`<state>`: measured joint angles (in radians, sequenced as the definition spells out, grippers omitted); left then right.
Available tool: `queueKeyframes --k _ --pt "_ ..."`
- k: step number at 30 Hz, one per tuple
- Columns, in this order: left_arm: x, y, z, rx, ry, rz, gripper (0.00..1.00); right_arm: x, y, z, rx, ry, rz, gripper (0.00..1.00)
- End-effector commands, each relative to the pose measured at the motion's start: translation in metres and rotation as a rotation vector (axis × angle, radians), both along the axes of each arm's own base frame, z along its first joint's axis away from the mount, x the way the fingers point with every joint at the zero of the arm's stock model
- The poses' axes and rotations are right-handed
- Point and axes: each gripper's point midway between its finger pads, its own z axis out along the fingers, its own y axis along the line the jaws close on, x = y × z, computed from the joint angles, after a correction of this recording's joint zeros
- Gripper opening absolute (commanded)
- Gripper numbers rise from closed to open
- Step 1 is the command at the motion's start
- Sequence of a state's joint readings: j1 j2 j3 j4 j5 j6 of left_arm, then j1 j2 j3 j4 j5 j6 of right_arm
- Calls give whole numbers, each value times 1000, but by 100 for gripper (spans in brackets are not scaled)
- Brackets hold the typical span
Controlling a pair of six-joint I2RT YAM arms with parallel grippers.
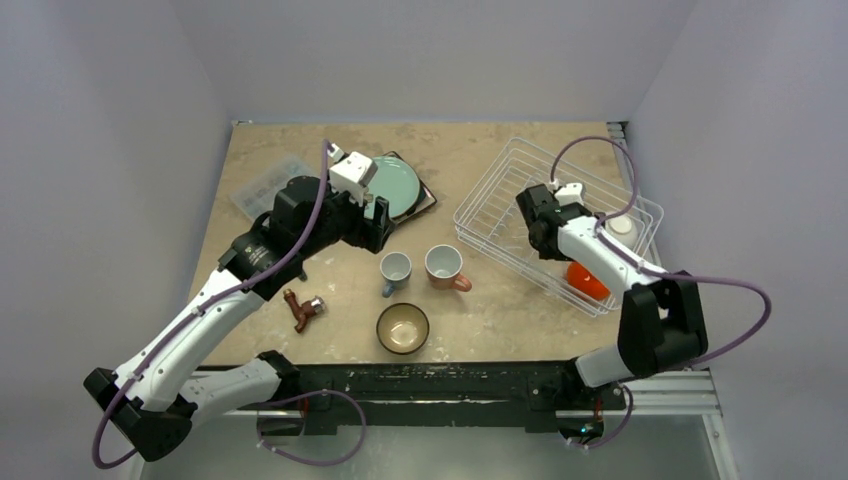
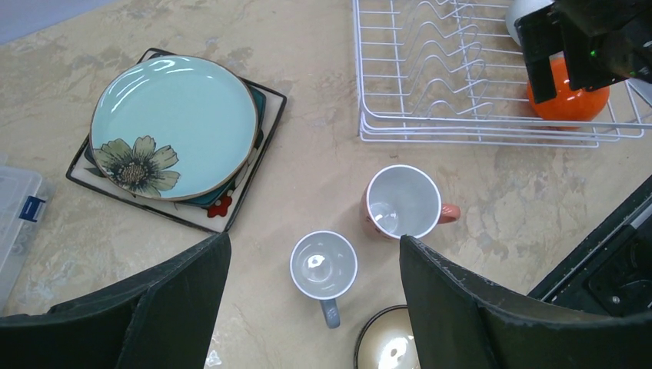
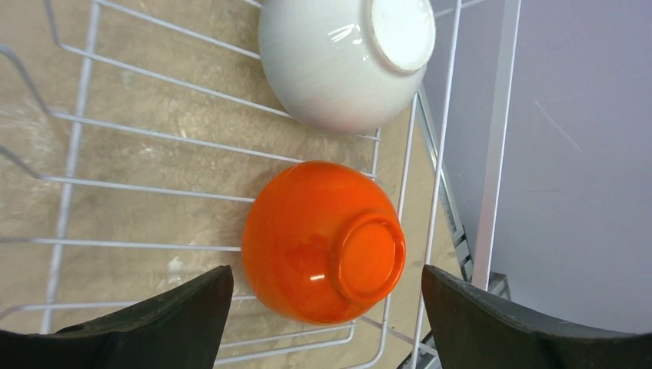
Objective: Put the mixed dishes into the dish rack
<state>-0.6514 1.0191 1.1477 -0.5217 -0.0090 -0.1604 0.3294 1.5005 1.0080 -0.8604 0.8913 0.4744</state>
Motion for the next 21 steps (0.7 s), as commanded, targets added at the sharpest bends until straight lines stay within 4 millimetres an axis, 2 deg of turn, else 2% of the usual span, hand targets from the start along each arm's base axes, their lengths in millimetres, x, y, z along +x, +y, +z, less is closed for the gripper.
queueKeyframes --k 1,7,9,13,16,21 --pt "0 0 15 -8 -43 -3 79 9 14 25 113 -133 50 90" --pt "-4 -1 20 -29 -43 -13 79 15 26 35 210 -212 72 88" --pt "-4 -1 21 -33 -43 -13 79 17 27 43 223 -250 78 86" --pt "-8 -7 22 -49 -33 -44 79 20 41 61 327 -342 144 86" --pt "-9 -8 22 -56 -27 -53 80 21 62 77 456 -421 229 87" --pt "-10 -13 19 -63 -6 -70 80 14 118 106 769 -531 444 91"
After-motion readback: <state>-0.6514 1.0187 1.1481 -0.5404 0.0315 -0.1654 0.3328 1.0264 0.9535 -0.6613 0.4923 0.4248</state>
